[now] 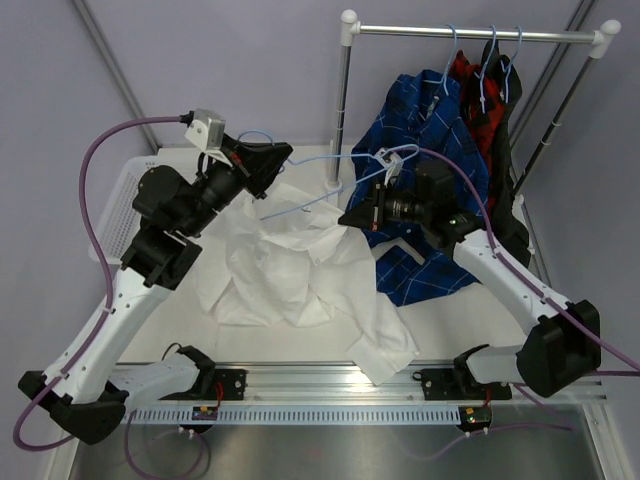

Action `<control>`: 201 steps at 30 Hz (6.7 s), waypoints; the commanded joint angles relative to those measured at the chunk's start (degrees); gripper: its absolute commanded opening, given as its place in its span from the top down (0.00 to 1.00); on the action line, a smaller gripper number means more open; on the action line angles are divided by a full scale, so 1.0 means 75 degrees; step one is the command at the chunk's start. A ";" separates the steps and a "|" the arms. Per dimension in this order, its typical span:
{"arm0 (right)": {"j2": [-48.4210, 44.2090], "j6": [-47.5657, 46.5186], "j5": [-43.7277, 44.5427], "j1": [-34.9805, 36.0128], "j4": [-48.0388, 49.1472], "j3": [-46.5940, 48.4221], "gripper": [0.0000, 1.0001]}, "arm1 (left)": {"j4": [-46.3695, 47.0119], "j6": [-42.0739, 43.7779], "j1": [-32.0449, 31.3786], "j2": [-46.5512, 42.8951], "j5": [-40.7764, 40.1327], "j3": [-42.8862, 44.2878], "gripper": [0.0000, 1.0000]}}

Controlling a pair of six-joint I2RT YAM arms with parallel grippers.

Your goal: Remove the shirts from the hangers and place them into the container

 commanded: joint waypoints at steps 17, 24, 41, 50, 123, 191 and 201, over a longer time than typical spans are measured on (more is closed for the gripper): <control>0.1666 0.0564 0.2148 0.1431 0.0234 -0.0536 0.99 | 0.1968 -0.0959 -0.0054 -0.0151 0.0191 0.0390 1.00; 0.0884 -0.0348 0.2709 0.1455 -0.0841 -0.0514 0.85 | -0.0971 0.0723 -0.0042 -0.0114 0.0252 0.0790 1.00; -0.3160 -0.3359 0.5475 0.1467 -0.4720 0.0739 0.01 | -0.4408 0.2780 0.0685 -0.0104 -0.1013 0.0883 1.00; -0.2777 -0.5023 0.3159 0.1467 -0.5367 0.2532 0.06 | -0.4408 0.2967 0.0708 0.0529 0.1092 0.1422 1.00; 0.3927 -0.2858 0.7468 -0.0396 -0.7853 1.1558 1.00 | -0.4771 -0.0548 0.0005 -0.1884 -0.3805 -0.1847 0.01; -0.3455 -0.2588 0.5453 -0.0619 -0.4337 0.0952 0.01 | -0.3965 -0.2237 -0.2586 0.3611 -0.6842 -0.2608 0.01; -0.3279 -0.2599 0.4937 -0.0619 -0.4172 0.0788 0.01 | -0.3002 -0.1639 -0.1484 0.5299 -0.4509 -0.2327 0.01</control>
